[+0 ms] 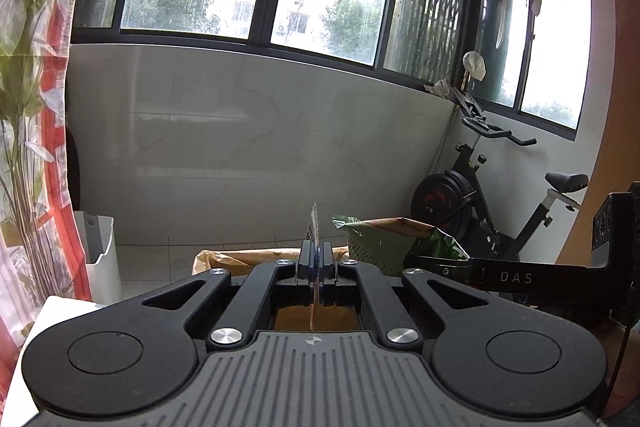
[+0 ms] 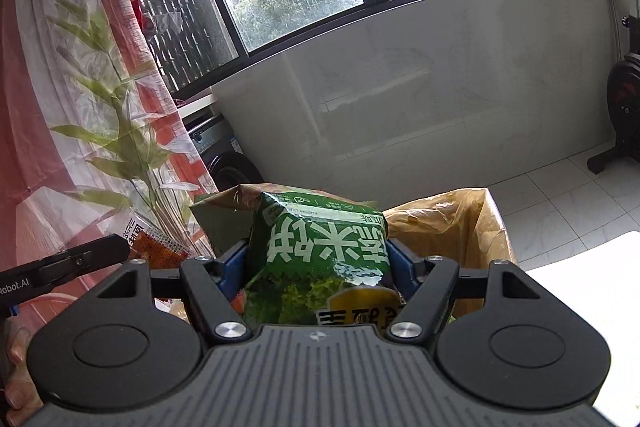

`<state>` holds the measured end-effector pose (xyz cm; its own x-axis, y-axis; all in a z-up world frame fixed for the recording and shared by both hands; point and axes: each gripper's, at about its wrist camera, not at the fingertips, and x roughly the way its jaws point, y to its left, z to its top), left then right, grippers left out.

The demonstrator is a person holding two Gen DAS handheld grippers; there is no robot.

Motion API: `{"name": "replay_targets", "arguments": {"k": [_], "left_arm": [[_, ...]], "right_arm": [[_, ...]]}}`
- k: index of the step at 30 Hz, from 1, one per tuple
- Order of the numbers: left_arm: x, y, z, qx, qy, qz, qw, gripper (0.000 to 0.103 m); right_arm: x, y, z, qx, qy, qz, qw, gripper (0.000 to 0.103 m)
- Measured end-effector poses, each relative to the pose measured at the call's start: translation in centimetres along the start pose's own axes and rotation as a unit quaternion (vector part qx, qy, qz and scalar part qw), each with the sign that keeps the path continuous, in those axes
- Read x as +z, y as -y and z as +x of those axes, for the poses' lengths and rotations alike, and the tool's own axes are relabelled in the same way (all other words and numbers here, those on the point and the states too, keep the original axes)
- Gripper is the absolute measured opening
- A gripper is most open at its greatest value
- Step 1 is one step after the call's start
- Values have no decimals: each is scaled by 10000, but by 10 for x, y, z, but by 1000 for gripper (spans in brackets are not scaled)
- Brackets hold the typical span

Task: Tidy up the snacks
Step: 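Open both tools to drop the snacks into the box, then grasp the wrapped biscuit pack with the left tool while the right tool grasps a nut packet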

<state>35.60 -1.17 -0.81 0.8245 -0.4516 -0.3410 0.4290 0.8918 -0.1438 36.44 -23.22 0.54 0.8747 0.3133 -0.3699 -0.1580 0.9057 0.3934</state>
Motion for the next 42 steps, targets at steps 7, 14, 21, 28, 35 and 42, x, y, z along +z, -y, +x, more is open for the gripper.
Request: {"name": "replay_targets", "arguments": {"k": [7, 14, 21, 28, 35, 42], "left_arm": [[-9, -20, 39, 151, -432, -109, 9989, 4], [-8, -27, 36, 315, -564, -129, 9978, 21], [-14, -22, -15, 395, -369, -47, 9985, 41], [-48, -16, -82, 451, -219, -1, 9987, 56], [-110, -7, -110, 263, -589, -124, 9978, 64], [-186, 16, -96, -203, -1295, 190, 9912, 66]], "right_arm": [[-7, 14, 30, -299, -455, 177, 9984, 77], [-7, 18, 18, -228, -400, -4, 9989, 79], [-21, -1, -25, 147, 55, -408, 9990, 87], [-54, -15, -78, 175, 708, -531, 9959, 103], [-102, -21, -105, -5, 767, -841, 9935, 103], [-155, -9, -112, -153, 386, -593, 9974, 103]]}}
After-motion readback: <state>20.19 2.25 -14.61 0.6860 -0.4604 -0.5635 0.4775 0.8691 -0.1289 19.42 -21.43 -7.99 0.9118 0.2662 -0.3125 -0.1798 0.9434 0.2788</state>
